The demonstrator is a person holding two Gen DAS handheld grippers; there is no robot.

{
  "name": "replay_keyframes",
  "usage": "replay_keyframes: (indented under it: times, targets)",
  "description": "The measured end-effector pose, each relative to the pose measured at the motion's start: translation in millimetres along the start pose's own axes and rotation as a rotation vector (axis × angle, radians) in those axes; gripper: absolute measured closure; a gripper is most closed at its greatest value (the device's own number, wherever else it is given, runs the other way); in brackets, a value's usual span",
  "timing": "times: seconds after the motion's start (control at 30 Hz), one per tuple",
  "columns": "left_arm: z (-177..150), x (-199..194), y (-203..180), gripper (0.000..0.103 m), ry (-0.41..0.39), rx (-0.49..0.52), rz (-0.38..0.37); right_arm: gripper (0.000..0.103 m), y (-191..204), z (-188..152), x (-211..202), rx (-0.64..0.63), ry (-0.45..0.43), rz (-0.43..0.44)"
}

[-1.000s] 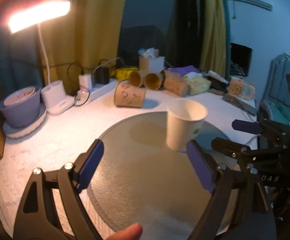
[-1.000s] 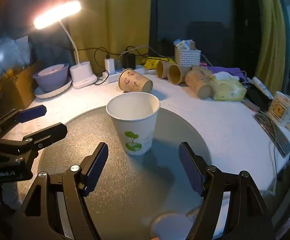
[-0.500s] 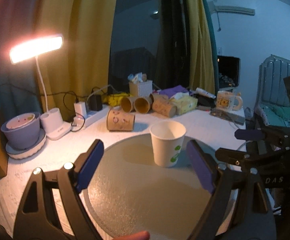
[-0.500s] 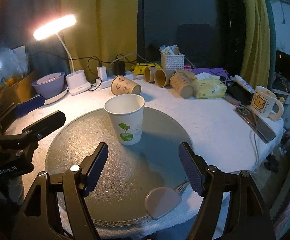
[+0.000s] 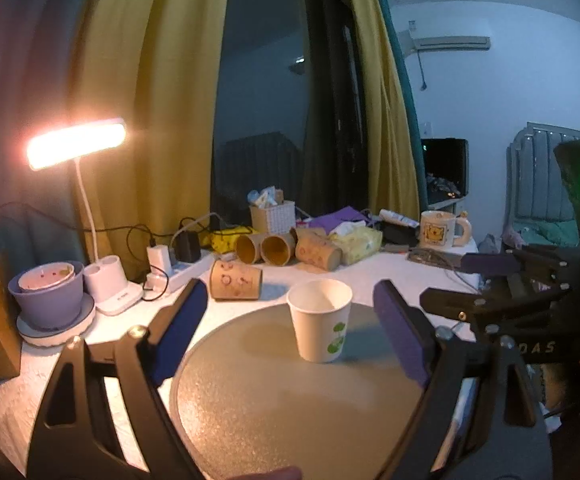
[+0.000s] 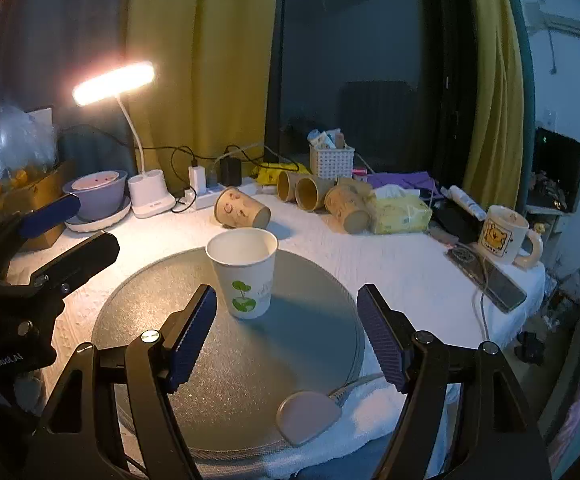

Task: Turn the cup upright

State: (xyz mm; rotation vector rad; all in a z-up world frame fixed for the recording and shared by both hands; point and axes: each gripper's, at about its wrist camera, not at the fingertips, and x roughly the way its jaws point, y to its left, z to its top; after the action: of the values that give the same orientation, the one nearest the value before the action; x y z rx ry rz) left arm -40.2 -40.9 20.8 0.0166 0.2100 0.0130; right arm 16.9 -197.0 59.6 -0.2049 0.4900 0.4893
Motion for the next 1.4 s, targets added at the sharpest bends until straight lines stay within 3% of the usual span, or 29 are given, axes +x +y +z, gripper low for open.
replay_keyframes:
  times: [0.8, 1.4]
  targets:
    - [6, -14, 9, 0.017, -0.063, -0.049, 0.033, 0.027, 2, 11, -12, -0.004, -0.058, 0.007]
    - [7, -14, 11, 0.017, -0.061, -0.06, 0.041, 0.027, 1, 11, -12, 0.0, -0.06, 0.007]
